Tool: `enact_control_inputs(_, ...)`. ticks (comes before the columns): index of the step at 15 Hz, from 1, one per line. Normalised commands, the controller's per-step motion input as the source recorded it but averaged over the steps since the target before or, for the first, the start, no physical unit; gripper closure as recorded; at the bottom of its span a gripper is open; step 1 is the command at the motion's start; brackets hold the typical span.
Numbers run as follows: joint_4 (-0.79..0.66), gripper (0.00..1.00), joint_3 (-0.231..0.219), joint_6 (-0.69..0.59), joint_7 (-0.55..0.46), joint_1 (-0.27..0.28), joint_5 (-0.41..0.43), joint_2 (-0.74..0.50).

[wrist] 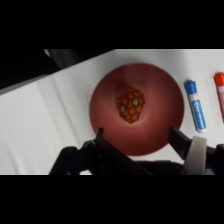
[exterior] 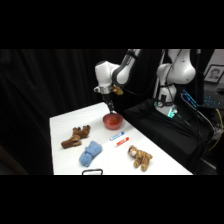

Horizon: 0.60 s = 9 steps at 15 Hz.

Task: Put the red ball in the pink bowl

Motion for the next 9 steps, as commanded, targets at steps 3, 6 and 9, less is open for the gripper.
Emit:
enact_control_inputs(3,0.21,0.00,-0.016,-0.53,-0.10,-0.042,-0.026,-0.35)
enact_control_inputs(6,0.27,0.00,-0.006,-0.47,0.03,-0.022,-0.059,-0.24)
enact_control_inputs(9,0.29,0.00,0.020,-0.41,0.03,0.004,0.005,-0.14)
